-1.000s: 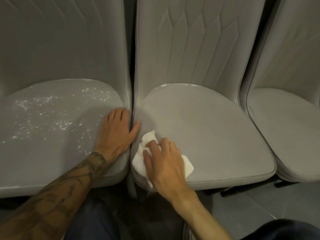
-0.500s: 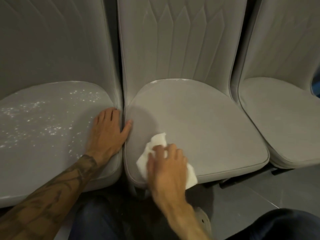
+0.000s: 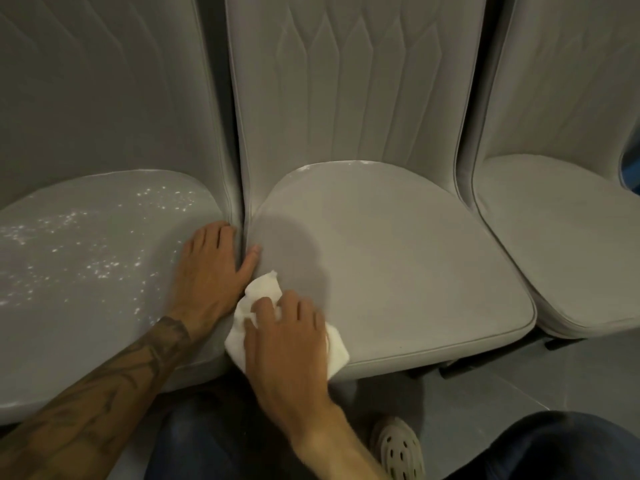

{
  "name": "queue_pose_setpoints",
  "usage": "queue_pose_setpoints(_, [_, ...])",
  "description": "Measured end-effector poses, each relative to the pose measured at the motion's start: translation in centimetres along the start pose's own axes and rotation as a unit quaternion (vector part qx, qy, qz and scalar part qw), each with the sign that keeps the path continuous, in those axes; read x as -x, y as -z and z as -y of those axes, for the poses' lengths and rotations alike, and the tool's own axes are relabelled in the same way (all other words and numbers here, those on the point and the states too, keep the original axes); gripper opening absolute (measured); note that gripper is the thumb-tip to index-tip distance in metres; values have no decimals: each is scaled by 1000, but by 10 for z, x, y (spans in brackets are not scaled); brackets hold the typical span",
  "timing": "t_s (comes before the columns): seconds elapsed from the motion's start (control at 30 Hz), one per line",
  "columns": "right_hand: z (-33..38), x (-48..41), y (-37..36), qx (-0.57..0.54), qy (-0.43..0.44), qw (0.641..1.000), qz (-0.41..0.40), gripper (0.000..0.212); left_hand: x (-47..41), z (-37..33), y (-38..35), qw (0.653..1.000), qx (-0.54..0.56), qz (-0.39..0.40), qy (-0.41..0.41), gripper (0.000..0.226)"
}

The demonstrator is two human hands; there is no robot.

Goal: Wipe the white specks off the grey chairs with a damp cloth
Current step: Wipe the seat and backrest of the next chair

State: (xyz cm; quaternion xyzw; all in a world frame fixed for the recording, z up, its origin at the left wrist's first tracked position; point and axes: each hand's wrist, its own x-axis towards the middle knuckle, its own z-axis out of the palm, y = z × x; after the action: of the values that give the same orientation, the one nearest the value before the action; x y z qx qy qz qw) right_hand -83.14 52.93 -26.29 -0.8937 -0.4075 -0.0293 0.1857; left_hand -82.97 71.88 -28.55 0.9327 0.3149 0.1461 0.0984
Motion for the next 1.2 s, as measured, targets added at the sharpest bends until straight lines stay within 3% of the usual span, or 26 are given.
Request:
queue_pose_setpoints(0.1, [-30, -5, 9, -14, 12, 999, -30, 20, 0, 1, 0, 1000, -8, -9, -2, 58])
queue_pose_setpoints(0.23, [-90, -12, 27, 42, -64, 996, -48, 27, 2, -1, 3, 1000, -11, -8, -3, 59])
queue_pose_setpoints(0.33, [-70, -17, 20, 45, -101, 992, -64, 24, 2, -3, 5, 1000, -11, 0, 0, 60])
queue_pose_setpoints(0.43, [-27, -17, 5, 27, -16, 999, -30, 23, 2, -4, 6, 1000, -7, 11, 8, 60])
queue_pose_setpoints(0.53, [-54, -22, 12, 4, 50, 999, -8, 26, 3, -4, 8, 1000, -10, 13, 5, 57])
queue_pose_setpoints(0.67, [-125, -41, 37, 61, -68, 996, -17, 31, 4, -8, 12, 1000, -13, 22, 5, 54])
queue_pose_setpoints(0.77, [-124, -58, 33, 75, -136, 988, -23, 32, 5, -9, 14, 1000, -18, 21, 6, 56])
queue_pose_setpoints(0.93, [-60, -79, 3, 52, -9, 998, 16, 37, 5, -9, 14, 1000, -9, 12, 11, 54])
queue_pose_setpoints(1.03, [-62, -107, -2, 39, 75, 995, 55, 36, 4, -9, 12, 1000, -2, 14, 13, 57])
queue_pose_setpoints(1.2, [-110, -169, 8, 30, 29, 994, 96, 41, 6, -11, 14, 1000, 4, 24, 14, 65])
